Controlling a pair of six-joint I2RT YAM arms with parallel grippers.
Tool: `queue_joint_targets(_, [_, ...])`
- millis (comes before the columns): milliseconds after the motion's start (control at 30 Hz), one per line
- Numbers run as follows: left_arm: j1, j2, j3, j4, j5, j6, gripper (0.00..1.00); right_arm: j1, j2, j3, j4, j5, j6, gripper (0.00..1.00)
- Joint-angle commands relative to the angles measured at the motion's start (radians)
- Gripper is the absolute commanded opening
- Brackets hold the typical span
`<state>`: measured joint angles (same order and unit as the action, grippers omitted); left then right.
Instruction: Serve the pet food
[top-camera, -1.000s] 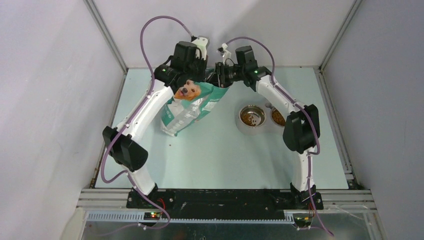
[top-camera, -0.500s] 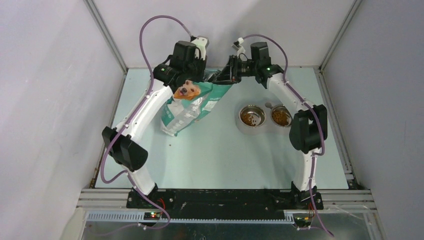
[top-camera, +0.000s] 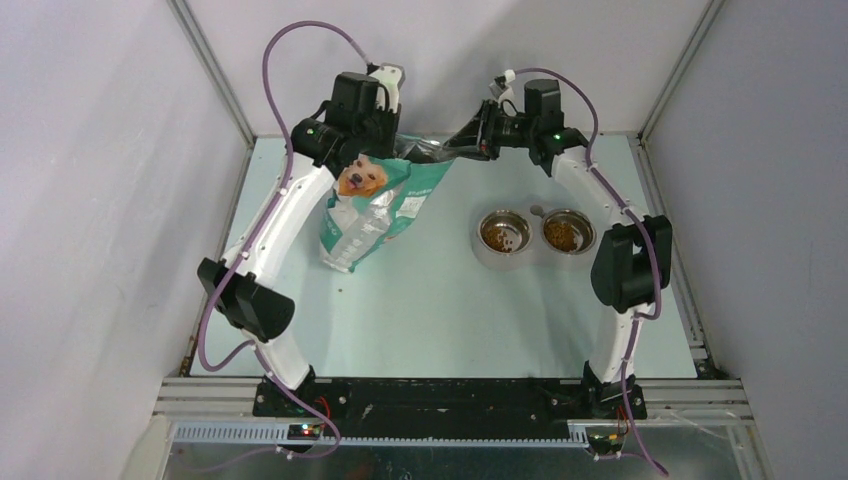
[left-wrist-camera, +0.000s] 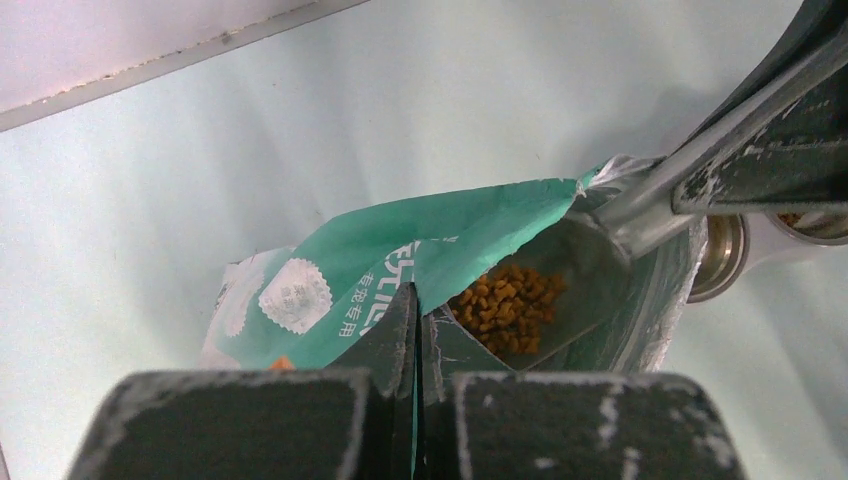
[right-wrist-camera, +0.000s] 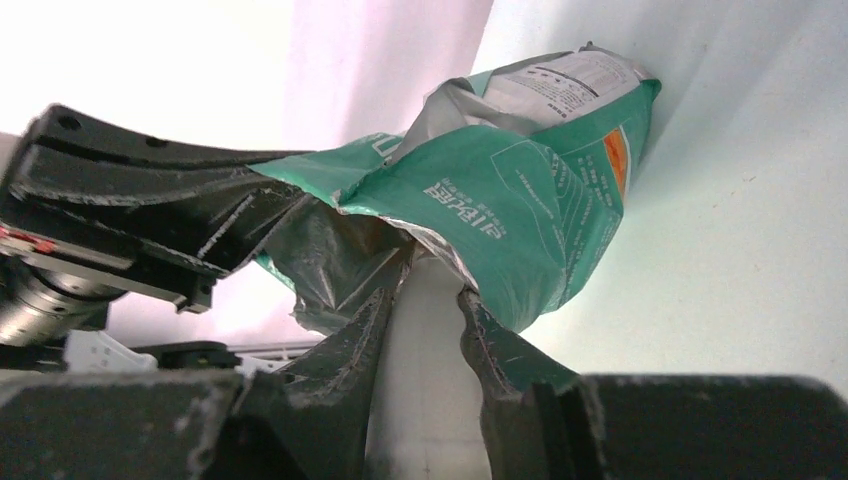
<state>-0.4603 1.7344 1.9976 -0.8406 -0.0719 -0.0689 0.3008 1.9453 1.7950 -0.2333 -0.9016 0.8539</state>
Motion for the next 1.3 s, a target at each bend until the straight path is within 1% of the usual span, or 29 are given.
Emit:
queue_joint_targets(0, [0.012, -0.054, 0.012, 0.009, -0.018, 0.063, 0.00, -0.055, -0.039, -0.010, 0.097, 0.034, 0.138, 0.00])
queue_joint_targets(133, [-0.004, -0.071, -0.027, 0.009, -0.008, 0.066, 0.00, -0.074, -0.040, -0.038, 0.172, 0.036, 0.252, 0.00])
queue_joint_targets(267, [-0.043, -0.072, -0.038, 0.005, -0.028, 0.135, 0.00, -0.084, -0.031, -0.083, 0.310, 0.016, 0.358, 0.00])
queue_joint_targets(333, [-0.058, -0.065, -0.027, 0.000, -0.061, 0.169, 0.00, -0.089, -0.023, -0.106, 0.375, 0.005, 0.402, 0.00])
queue_joint_targets(567, [-0.069, -0.056, -0.012, 0.006, -0.125, 0.254, 0.00, -0.118, -0.011, -0.117, 0.547, -0.044, 0.502, 0.00])
queue_joint_targets(700, [-0.069, -0.050, -0.005, 0.014, -0.131, 0.270, 0.00, -0.118, -0.022, -0.120, 0.568, -0.052, 0.517, 0.00])
queue_joint_targets(900, [-0.066, -0.043, 0.014, 0.018, -0.149, 0.293, 0.00, -0.104, -0.018, -0.189, 0.591, -0.047, 0.563, 0.00])
queue_joint_targets(1133, [-0.063, -0.046, 0.025, 0.000, -0.197, 0.369, 0.00, -0.133, 0.022, -0.199, 0.766, -0.067, 0.670, 0.00])
queue_joint_targets(1200, [-0.063, -0.039, 0.038, -0.010, -0.208, 0.385, 0.00, -0.146, 0.031, -0.192, 0.783, -0.068, 0.708, 0.00])
queue_joint_targets(1267, [-0.063, -0.028, 0.054, -0.018, -0.208, 0.398, 0.00, -0.155, 0.039, -0.182, 0.762, -0.063, 0.718, 0.00])
